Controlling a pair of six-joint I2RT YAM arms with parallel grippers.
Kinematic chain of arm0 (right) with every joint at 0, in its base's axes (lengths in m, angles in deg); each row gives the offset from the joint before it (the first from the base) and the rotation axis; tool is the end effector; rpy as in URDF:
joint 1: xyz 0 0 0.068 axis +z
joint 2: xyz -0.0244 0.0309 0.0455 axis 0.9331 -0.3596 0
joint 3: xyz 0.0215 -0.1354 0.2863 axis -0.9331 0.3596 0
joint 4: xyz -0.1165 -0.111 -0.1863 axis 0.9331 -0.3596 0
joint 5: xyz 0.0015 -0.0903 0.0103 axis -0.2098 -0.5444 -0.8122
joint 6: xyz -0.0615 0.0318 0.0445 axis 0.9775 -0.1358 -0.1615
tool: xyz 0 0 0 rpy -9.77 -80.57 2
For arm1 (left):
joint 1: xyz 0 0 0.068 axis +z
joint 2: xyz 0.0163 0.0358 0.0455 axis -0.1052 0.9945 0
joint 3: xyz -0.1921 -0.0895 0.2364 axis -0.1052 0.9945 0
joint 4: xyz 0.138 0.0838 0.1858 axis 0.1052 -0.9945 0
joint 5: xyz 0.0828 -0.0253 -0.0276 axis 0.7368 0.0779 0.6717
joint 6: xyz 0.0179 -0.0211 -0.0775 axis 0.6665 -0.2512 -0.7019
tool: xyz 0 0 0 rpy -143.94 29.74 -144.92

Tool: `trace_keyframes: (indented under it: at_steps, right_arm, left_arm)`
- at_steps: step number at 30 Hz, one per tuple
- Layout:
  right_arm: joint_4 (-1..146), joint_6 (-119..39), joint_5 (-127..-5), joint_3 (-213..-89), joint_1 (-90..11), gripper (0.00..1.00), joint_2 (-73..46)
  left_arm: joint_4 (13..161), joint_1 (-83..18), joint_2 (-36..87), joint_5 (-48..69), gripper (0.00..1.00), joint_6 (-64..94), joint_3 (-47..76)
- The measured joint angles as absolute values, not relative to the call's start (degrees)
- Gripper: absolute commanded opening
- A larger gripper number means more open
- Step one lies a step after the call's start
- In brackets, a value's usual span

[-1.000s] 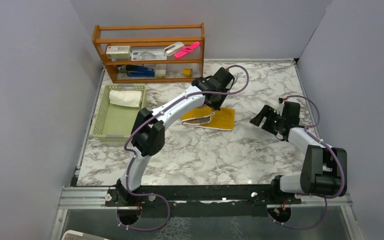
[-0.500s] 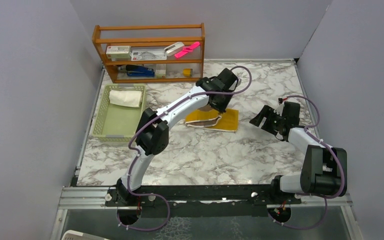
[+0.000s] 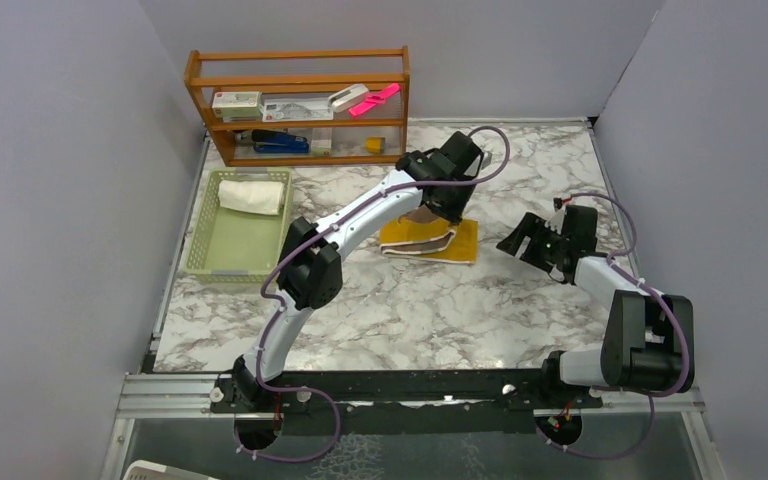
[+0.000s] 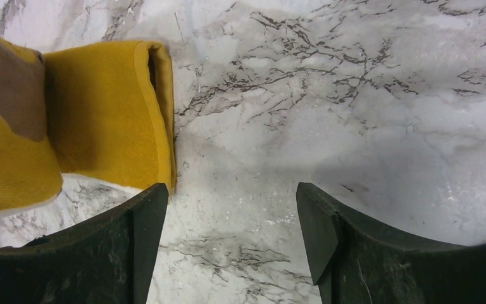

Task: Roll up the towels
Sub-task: Fold the towel at the center of the board.

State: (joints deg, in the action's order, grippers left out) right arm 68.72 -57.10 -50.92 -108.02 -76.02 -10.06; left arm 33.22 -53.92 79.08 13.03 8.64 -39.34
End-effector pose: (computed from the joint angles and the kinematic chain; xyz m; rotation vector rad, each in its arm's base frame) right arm 0.2512 -0.0030 0.1922 0.4739 2.3828 0.6214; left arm 0.3502 -0.3977 0.2866 0.7186 2.5130 -0.5639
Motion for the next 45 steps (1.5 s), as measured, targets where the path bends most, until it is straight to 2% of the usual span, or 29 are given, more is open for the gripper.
trace_keyframes:
  at_steps: [23,27,35,45]
  right_arm:
    - [68.99,-56.68,-50.86,-106.73,-75.73,0.75,-10.06]
    - [69.01,-56.66,-50.66,-106.73,-75.73,0.75,-10.06]
    - [69.18,-56.66,-50.25,-106.73,-75.51,0.75,-10.09]
    - [69.14,-56.22,-50.25,-106.73,-75.19,0.75,-10.09]
  left_arm:
    - [34.64,-52.87,80.45,13.99,0.0,8.03,-36.23]
    - [34.73,-48.58,73.59,15.39,0.0,8.66,-29.09]
    - [35.49,-30.92,56.26,22.1,0.0,12.48,-15.69]
    - [34.73,-29.28,54.97,27.82,0.0,17.53,-10.62]
